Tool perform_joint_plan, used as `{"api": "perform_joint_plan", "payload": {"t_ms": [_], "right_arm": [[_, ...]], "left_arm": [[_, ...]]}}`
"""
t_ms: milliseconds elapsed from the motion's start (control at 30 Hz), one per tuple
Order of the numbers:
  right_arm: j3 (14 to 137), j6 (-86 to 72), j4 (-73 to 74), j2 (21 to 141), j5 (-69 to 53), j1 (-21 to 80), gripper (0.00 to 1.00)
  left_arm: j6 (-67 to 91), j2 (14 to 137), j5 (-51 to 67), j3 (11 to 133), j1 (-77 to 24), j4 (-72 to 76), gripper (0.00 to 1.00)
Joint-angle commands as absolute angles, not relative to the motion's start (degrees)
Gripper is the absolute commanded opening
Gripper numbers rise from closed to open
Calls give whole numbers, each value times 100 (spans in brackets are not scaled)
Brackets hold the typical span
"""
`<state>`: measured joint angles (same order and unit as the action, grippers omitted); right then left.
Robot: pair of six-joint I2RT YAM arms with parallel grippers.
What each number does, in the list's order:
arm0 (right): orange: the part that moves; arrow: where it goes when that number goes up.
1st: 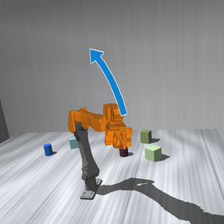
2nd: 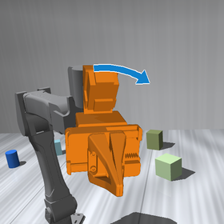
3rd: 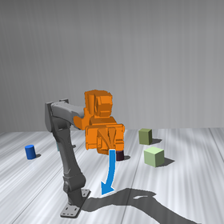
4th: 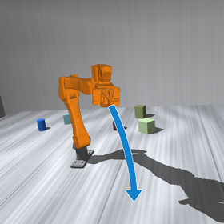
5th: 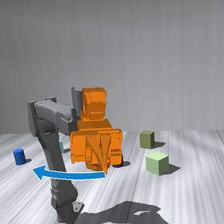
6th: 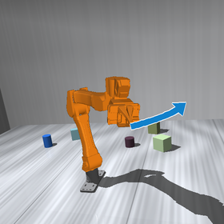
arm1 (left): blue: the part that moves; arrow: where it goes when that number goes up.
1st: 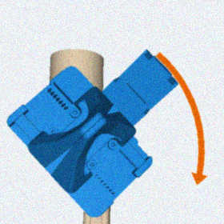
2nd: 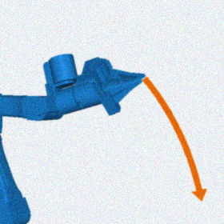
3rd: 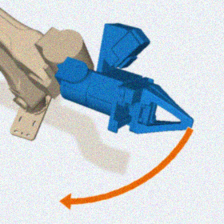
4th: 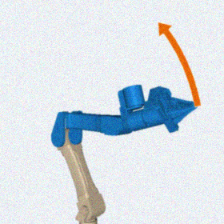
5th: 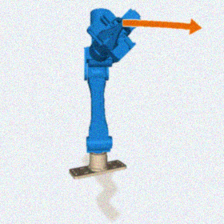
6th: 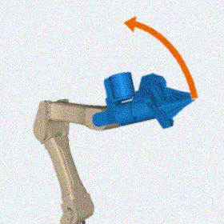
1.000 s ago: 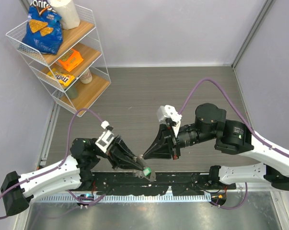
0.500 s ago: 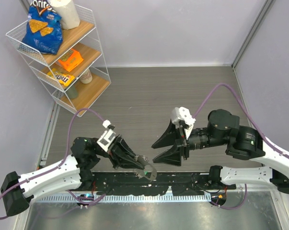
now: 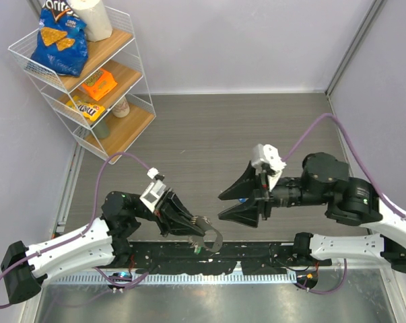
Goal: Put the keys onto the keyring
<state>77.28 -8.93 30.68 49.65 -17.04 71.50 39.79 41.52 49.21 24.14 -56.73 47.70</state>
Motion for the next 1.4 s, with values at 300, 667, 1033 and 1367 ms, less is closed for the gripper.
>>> {"api": "perform_joint_plan", "payload": {"t_ms": [300, 667, 1033, 1367], "right_arm": [[7743, -1002, 3102, 5695, -1751, 7154, 52], [6715, -1845, 3393, 4914, 2125, 7137, 53], [6381, -1916, 3472, 4447, 2391, 7128, 53], [6627, -1337, 3472, 4667, 1347, 7128, 52]], "left_arm": [[4007, 4061, 4650, 2479, -5669, 4465, 0], [8696, 4525, 987, 206, -4704, 4987, 0], [8490, 5098, 1564, 887, -4746, 4702, 0], [7472, 5062, 2653, 1564, -4737, 4561, 0]]}}
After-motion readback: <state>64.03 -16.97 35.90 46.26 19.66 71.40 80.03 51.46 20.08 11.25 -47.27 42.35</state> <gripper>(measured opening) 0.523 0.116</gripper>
